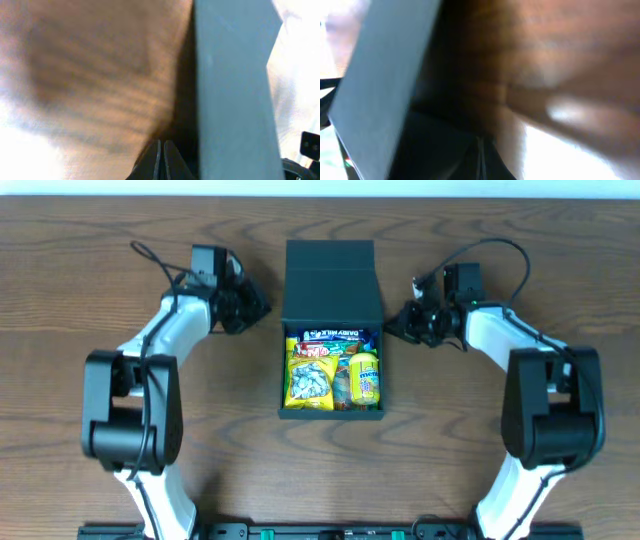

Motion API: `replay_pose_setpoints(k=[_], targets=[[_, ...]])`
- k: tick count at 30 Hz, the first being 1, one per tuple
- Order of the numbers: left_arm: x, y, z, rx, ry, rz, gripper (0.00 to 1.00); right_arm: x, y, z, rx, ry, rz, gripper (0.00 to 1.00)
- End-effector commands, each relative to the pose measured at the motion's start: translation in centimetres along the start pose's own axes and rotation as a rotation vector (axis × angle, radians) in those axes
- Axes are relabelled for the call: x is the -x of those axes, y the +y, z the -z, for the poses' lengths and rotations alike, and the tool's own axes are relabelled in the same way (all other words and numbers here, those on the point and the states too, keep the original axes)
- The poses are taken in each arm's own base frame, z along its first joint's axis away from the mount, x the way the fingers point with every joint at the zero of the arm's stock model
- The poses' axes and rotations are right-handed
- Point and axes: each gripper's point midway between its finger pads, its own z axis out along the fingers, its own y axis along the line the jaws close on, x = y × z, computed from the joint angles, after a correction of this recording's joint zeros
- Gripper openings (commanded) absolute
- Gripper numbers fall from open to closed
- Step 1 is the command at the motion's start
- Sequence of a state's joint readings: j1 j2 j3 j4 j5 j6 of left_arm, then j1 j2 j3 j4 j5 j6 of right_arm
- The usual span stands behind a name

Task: Pack container
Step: 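Raise both grippers up along the lid's back edges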

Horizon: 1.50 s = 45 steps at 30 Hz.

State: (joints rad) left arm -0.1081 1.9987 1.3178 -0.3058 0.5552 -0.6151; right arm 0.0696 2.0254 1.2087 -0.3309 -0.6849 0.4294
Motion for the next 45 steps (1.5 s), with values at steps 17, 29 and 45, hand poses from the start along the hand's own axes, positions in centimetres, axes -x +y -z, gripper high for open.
replay_pose_setpoints(k=[17, 29, 45], targets=[[0.9, -1.3, -4.1, -0.046, 0.119, 0.054, 0.06, 2.4, 1.1, -1.2, 0.081, -0.001, -0.087, 0.02], [0.1, -4.3, -4.5, -0.148, 0.143, -0.008, 0.05, 2.7, 5.2, -0.5, 0.301, 0.017, 0.063, 0.02], [1.2, -9.2, -0.7, -0.319, 0.149, -0.229, 0.06, 2.4, 10.9, 2.8, 0.633, 0.042, 0.303, 0.02]])
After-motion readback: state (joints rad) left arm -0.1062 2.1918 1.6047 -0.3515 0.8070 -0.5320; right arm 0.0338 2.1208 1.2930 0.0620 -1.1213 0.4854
